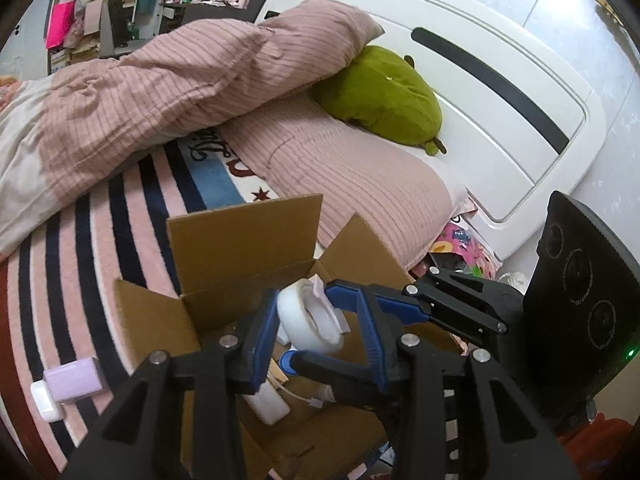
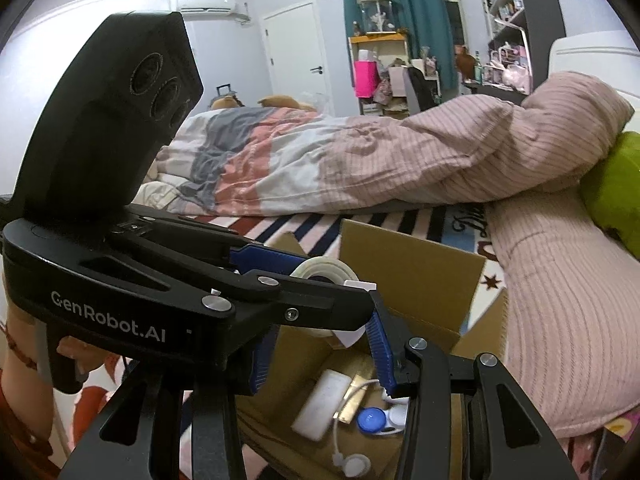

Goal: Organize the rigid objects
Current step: 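Carry the tape roll into the cardboard box and open the right gripper, then grasp the lilac box with the right gripper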

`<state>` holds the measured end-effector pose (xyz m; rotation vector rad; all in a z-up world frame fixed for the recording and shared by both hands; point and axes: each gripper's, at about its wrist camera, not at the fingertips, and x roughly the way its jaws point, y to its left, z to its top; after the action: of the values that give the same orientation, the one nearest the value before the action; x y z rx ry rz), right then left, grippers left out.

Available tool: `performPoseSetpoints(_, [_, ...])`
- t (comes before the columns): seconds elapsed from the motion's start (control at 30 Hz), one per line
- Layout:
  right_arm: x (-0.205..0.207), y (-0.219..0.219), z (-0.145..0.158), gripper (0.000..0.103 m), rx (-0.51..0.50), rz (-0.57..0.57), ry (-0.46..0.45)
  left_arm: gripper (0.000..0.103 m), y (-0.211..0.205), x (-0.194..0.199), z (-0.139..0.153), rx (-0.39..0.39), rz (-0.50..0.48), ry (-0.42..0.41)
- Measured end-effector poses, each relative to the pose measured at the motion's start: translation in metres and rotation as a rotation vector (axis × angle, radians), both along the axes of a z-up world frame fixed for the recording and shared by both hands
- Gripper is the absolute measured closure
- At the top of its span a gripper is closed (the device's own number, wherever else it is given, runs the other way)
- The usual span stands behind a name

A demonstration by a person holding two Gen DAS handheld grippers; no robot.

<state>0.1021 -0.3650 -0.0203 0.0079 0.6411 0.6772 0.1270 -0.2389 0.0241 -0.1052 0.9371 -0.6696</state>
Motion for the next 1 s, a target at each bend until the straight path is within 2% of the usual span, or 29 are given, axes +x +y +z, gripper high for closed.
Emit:
performPoseSetpoints(0.13, [0.001,-0.004,-0.007,0.066,-0.028,-0.018,0.010,0.067,-0.008,0.003,-0.005,0.022,-0.010,0.008])
performPoseSetpoints(0.2, [0.001,-0.004,-0.008,0.065,-0.032,-0.024,0.014,0.061,-0.009,0.003,-0.006,0.038,-0.007,0.011])
performPoseSetpoints(0.23, [0.001,-0.004,-0.009,0.065,-0.030,-0.024,0.023,0.053,-0.007,0.004,-0.006,0.045,0.006,0.009])
performPoseSetpoints(0.27, [0.002,-0.005,-0.010,0.060,-0.028,-0.024,0.036,0.047,-0.006,0.003,-0.006,0.046,0.015,0.005])
performPoseSetpoints(0.3, [0.002,-0.006,-0.011,0.051,-0.027,-0.028,0.040,0.046,-0.002,0.003,-0.004,0.044,0.024,-0.001])
performPoseSetpoints(0.37, [0.001,-0.006,-0.010,0.043,-0.025,-0.038,0.034,0.039,0.004,0.001,-0.001,0.034,0.036,-0.005])
performPoseSetpoints(0.43, [0.000,-0.007,-0.008,0.040,-0.029,-0.042,0.031,0.034,0.010,-0.002,0.004,0.025,0.050,-0.014])
performPoseSetpoints(0.53, [-0.001,-0.006,-0.006,0.036,-0.037,-0.044,0.034,0.034,0.021,-0.010,0.010,0.019,0.067,-0.031])
performPoseSetpoints(0.6, [-0.003,-0.004,-0.004,0.025,-0.040,-0.042,0.035,0.033,0.030,-0.017,0.015,0.023,0.085,-0.049])
performPoseSetpoints(0.73, [-0.008,0.004,0.005,0.020,-0.046,-0.037,0.026,0.033,0.054,-0.031,0.024,0.021,0.128,-0.081])
performPoseSetpoints(0.8, [-0.011,0.011,0.010,0.014,-0.046,-0.032,0.020,0.032,0.068,-0.039,0.029,0.023,0.154,-0.101])
performPoseSetpoints(0.93, [-0.019,0.032,0.023,0.008,-0.055,-0.015,-0.002,0.024,0.110,-0.061,0.038,0.021,0.238,-0.155])
performPoseSetpoints(1.0, [-0.024,0.049,0.031,0.003,-0.061,0.000,-0.031,0.023,0.135,-0.072,0.039,0.022,0.289,-0.172])
